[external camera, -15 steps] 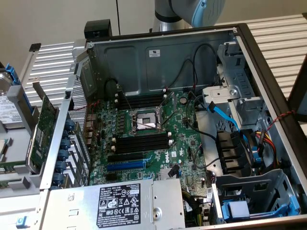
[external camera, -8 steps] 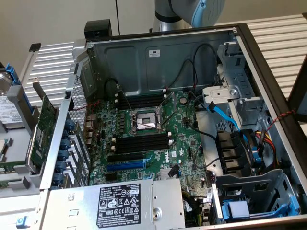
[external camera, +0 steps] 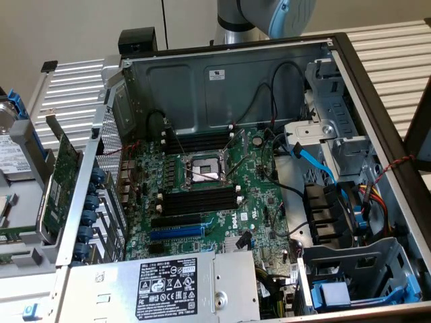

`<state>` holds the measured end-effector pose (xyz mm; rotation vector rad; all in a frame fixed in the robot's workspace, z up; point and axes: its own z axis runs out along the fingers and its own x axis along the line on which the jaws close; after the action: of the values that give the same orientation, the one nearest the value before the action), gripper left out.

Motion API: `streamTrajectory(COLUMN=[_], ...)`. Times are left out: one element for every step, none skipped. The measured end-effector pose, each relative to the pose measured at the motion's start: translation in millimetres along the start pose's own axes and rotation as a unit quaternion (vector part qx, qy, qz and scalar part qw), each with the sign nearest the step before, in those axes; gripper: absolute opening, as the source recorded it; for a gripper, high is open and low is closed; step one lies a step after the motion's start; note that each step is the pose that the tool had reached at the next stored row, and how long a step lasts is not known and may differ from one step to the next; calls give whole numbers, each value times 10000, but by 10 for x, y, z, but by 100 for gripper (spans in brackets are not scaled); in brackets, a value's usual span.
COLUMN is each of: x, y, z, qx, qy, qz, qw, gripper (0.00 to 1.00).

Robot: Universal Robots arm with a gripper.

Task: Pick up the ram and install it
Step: 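Reach for the ram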

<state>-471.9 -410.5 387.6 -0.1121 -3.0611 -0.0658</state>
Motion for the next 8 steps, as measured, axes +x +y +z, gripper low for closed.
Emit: streamTrajectory(x=[4,9,13,21,32,44,59,72], y=[-1,-1,-2,-2,-3,-4,-5,-6], z=[0,2,3,5,7,9,11,12], qx=[-1,-3,-4,-5,-5,-4,-2,2], qy=[-40,-67,-79,-89,-97,-103,-109,-122], qz=[-2,-3,-4,-5,-5,-5,-5,-6], qw=[10000,10000,10000,10000,10000,9999,9999,9999], gripper=[11,11,11,11,11,11,11,11])
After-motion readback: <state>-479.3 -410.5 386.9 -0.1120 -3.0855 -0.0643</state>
